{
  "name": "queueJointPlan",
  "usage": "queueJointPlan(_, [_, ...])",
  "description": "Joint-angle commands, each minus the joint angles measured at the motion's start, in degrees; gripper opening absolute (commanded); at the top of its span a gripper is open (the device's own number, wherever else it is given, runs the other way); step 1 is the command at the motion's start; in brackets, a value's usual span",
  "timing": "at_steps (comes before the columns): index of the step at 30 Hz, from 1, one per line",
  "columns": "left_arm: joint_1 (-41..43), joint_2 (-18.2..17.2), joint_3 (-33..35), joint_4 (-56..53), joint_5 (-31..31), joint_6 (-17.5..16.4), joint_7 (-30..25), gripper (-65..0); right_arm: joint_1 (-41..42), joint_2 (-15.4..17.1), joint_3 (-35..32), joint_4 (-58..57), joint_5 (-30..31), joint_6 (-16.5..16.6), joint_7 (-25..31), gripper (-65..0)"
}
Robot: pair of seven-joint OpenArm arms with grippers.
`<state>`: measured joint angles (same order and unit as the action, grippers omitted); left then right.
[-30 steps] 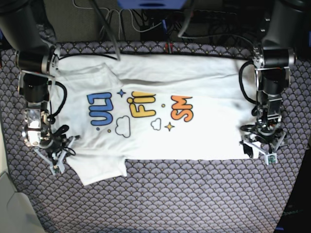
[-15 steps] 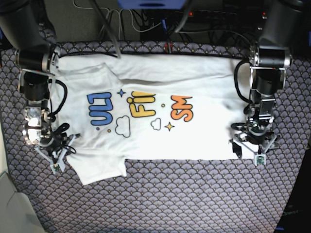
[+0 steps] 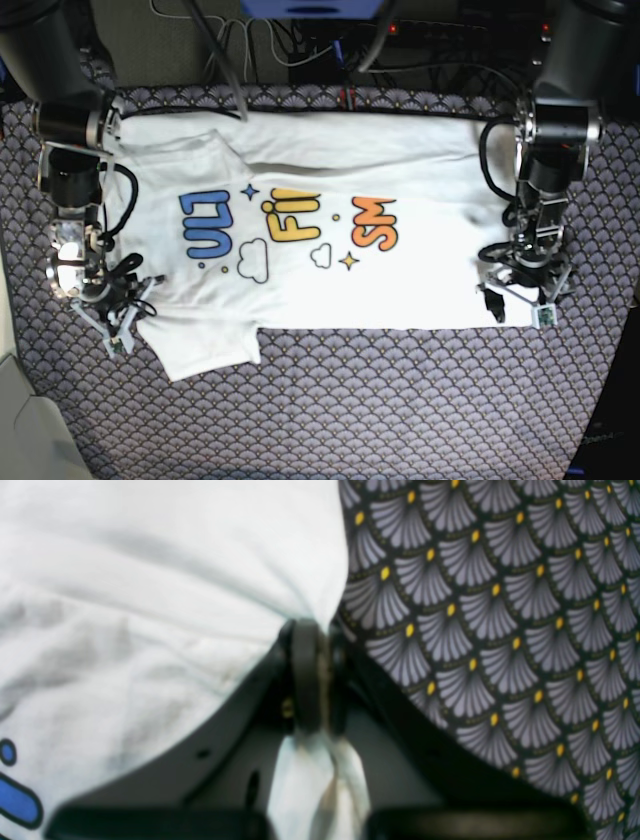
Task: Fold the T-shirt properly
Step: 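Pinch the hem corners of the shirt with both grippers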
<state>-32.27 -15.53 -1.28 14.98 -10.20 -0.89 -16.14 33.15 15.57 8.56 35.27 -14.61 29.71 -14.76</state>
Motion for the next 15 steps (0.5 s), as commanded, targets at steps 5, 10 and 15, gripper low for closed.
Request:
queueJointPlan(5, [-1.2,-0.6,0.1,0.1,0.0,0.7,1.5,-24.5,1.7,0.8,0.1,1.1,0.2,-0.6,0.7,-65.0])
queueJointPlan(10, [-1.2,-0.4,-0.3,0.0,0.0,0.9,1.5,-52.8,1.7,0.9,0.1,1.1,0.1,-0.6,0.7,-65.0])
queueJointPlan(15, [-1.1,-0.4,-0.3,0.1,0.0,1.0,1.5,-64.7,1.7,0.9,0.3,1.2,0.1,-0.6,0.7,-65.0])
